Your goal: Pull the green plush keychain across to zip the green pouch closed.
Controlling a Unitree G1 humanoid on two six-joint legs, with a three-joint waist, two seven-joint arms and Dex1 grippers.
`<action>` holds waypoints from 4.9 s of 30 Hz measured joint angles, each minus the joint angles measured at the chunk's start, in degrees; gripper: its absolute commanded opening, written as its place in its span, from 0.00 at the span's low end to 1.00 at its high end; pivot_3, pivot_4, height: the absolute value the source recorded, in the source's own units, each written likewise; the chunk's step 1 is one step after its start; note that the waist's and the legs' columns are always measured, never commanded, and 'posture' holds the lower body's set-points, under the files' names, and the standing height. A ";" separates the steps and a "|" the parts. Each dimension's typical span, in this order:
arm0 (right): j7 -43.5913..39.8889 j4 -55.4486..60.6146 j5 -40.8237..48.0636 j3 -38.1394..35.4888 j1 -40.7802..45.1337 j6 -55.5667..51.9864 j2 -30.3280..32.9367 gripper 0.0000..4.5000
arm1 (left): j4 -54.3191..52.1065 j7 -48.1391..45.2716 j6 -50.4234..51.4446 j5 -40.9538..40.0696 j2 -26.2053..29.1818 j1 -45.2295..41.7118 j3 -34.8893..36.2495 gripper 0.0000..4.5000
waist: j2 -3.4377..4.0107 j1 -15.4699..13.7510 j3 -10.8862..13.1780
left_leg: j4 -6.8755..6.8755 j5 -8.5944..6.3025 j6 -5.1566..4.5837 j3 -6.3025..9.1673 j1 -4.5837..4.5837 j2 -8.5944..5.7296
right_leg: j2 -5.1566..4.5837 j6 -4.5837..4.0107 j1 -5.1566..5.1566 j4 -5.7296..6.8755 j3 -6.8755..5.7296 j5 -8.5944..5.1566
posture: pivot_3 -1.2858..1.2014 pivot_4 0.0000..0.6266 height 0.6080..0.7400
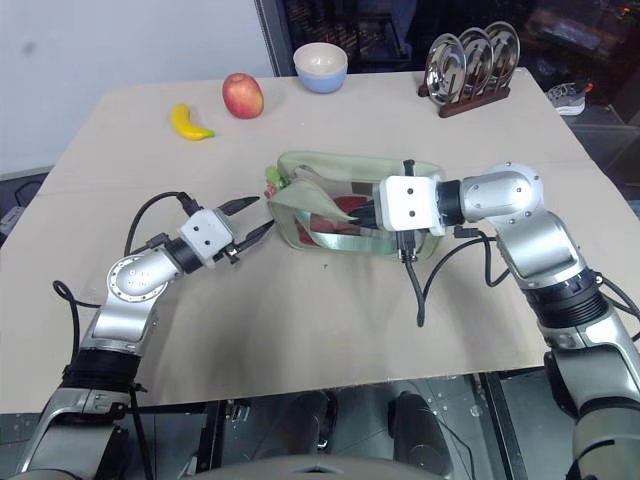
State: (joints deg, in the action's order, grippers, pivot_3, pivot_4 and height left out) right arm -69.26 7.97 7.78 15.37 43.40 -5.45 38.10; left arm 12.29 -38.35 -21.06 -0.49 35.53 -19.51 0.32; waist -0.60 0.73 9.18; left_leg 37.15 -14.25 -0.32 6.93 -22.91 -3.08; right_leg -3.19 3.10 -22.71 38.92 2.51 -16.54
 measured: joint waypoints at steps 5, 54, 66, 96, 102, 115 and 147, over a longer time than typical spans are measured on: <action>-0.19 -0.01 -0.01 -0.01 -0.01 0.93 0.25 0.00 | 2.48 2.04 -2.26 3.34 -1.33 -2.07 -1.28 0.51 | 0.00 -0.02 0.00 | 0.02 0.03 0.05 0.00 -0.01 -0.05 | 0.00 0.00 0.00 0.00 0.00 0.00 | 0.52 0.24 1.00; 5.86 -9.69 -6.83 0.47 5.24 4.18 -7.99 0.00 | 10.77 2.22 -21.41 8.93 5.99 -25.89 -9.96 0.55 | 0.00 1.74 0.00 | 0.06 0.05 0.07 0.00 0.00 -0.06 | 0.15 0.01 -0.06 0.14 0.04 0.00 | 0.52 0.24 1.00; 6.27 -7.78 -6.67 0.54 4.31 2.93 -7.84 0.00 | -7.43 -12.88 26.73 -36.94 10.24 -7.02 6.24 0.55 | 0.01 2.70 0.00 | 0.10 0.05 0.06 0.01 0.04 0.03 | 0.12 0.01 -0.03 0.17 0.08 0.00 | 0.52 0.24 1.00; 11.38 -1.62 -3.05 -3.83 4.22 -9.44 -7.46 0.47 | -9.66 -2.88 28.86 -23.21 -8.04 1.65 4.24 0.00 | -0.01 1.36 -0.01 | 0.19 0.04 0.07 -0.01 0.03 -0.01 | 0.03 0.01 -0.04 0.30 0.09 0.00 | 0.52 0.24 1.00; 16.38 1.59 -8.90 -3.82 6.69 -6.39 -6.13 0.47 | -9.66 -2.53 28.25 -22.23 -8.04 1.65 4.26 0.00 | 0.00 1.53 0.00 | 0.18 0.04 0.07 -0.05 0.05 -0.01 | 0.04 0.01 -0.06 0.33 0.12 0.00 | 0.52 0.24 1.00; 24.14 -15.63 -29.62 8.67 15.78 21.16 -7.81 0.47 | -9.69 -2.38 27.68 -20.75 -8.72 1.17 4.24 0.00 | -0.01 1.51 -0.01 | 0.18 0.05 0.08 -0.07 0.04 -0.04 | 0.05 0.01 -0.09 0.33 0.12 0.00 | 0.52 0.24 1.00; 26.95 -31.83 -43.85 13.70 24.11 26.01 -13.81 0.01 | -11.72 1.06 26.64 -16.97 -11.08 2.11 4.12 0.00 | 0.00 1.55 0.00 | 0.17 0.06 0.10 -0.04 0.04 -0.07 | 0.09 0.00 -0.10 0.33 0.12 0.00 | 0.52 0.24 1.00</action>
State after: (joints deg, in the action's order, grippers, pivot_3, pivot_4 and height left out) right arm -42.31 -23.86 -36.07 29.07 67.52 20.55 24.29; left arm 0.57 -37.29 5.58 -17.46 24.44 -17.40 4.43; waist -0.60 2.29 9.18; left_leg 37.31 -14.18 -0.22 6.90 -22.87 -3.16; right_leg -3.10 3.10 -22.81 39.25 2.63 -16.54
